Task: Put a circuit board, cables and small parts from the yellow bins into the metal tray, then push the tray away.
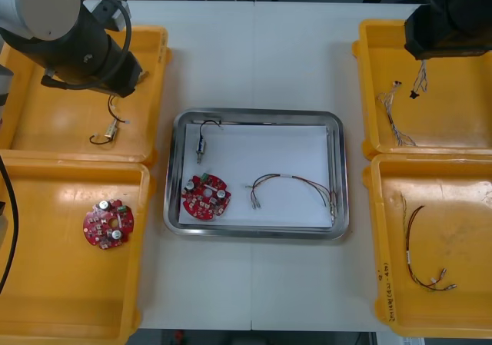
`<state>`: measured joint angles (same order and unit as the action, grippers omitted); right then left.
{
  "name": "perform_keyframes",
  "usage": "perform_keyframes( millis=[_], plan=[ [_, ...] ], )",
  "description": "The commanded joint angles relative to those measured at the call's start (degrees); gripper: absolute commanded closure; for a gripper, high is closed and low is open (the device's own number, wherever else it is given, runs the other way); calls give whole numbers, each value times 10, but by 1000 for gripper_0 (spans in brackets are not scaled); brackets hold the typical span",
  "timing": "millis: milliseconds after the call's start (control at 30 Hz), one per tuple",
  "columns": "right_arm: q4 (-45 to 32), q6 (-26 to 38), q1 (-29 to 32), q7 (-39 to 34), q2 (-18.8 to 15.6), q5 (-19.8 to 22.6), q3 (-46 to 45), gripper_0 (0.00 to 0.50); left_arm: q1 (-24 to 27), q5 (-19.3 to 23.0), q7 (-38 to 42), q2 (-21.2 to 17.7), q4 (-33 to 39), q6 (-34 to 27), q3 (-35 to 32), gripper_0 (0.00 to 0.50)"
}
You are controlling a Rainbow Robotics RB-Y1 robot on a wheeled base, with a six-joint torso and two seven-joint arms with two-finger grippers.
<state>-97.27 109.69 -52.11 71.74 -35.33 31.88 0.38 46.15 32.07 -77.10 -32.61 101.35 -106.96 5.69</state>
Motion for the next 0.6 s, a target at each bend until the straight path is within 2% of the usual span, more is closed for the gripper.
perform_keyframes(
  millis=[33,133,233,367,600],
  plan=[
    [-48,3,9,-2,0,41,44,500,-1,4,30,6,22,-4,-6,496],
    [-61,3,9,6,3,78,73,500,-1,5,30,6,22,-4,-8,498],
    [-79,3,9,14,11,95,102,500,-1,5,30,6,22,-4,-8,499],
    [-100,3,8,25,24,99,139,500,-1,5,30,6,24,-5,-8,496],
    [-102,3,2,123,50,83,178,500,-1,6,31,7,24,-5,-9,498]
  ],
)
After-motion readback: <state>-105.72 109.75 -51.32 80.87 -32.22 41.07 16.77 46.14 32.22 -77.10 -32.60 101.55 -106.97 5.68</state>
